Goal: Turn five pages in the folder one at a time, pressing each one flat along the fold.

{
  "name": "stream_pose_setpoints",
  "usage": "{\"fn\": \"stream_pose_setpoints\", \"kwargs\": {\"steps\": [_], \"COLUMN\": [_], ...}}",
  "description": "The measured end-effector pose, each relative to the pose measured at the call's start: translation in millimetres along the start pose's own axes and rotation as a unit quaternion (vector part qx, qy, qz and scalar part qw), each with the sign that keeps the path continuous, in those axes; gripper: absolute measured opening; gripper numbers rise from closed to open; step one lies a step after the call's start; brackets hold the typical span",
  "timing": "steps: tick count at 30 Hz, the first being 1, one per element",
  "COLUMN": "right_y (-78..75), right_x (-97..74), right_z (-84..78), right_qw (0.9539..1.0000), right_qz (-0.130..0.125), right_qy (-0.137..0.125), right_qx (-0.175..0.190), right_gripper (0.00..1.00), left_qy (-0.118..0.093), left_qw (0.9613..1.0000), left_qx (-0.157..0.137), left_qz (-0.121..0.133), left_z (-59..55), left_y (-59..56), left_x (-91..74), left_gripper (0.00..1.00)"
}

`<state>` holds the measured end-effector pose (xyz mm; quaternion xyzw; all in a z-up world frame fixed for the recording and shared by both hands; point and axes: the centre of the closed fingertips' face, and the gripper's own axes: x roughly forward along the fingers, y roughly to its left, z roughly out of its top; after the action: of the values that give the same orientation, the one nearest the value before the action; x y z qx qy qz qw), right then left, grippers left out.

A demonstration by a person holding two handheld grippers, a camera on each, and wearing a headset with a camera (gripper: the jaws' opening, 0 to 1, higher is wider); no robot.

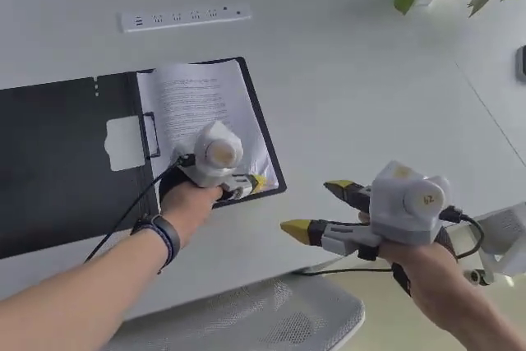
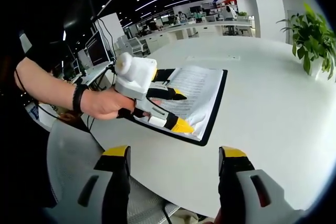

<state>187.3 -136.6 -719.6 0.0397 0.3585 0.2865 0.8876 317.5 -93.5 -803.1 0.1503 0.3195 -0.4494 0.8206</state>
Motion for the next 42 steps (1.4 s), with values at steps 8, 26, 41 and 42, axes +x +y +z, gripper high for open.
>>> {"fn": "stream_pose_setpoints", "kwargs": {"steps": [8, 26, 41, 42], "right_y": [0.0, -0.8, 0.0, 0.2], "right_x": [2.5, 6.6, 12.4, 12.4], "right_z": [2.4, -0.2, -1.1, -1.1], "right_qw": [1.0000, 0.9999, 0.9996, 0.9996], "right_qz": [0.004, 0.008, 0.013, 0.014], "right_qy": [-0.002, -0.006, -0.012, -0.012], "right_qx": [0.001, 0.009, 0.020, 0.021], "right_gripper": [0.66, 0.59, 0.57, 0.56], "left_qy": [-0.008, -0.008, -0.020, -0.022], "left_qw": [0.9999, 0.9988, 0.9951, 0.9946], "left_qx": [-0.013, -0.048, -0.096, -0.101], "left_qz": [-0.002, -0.004, -0.012, -0.009], "left_z": [0.3, -3.1, -2.1, -1.4], "left_y": [8.5, 13.2, 8.2, 10.8], "left_x": [0.2, -8.6, -27.2, -28.6], "left_gripper": [0.63, 0.37, 0.13, 0.12]}}
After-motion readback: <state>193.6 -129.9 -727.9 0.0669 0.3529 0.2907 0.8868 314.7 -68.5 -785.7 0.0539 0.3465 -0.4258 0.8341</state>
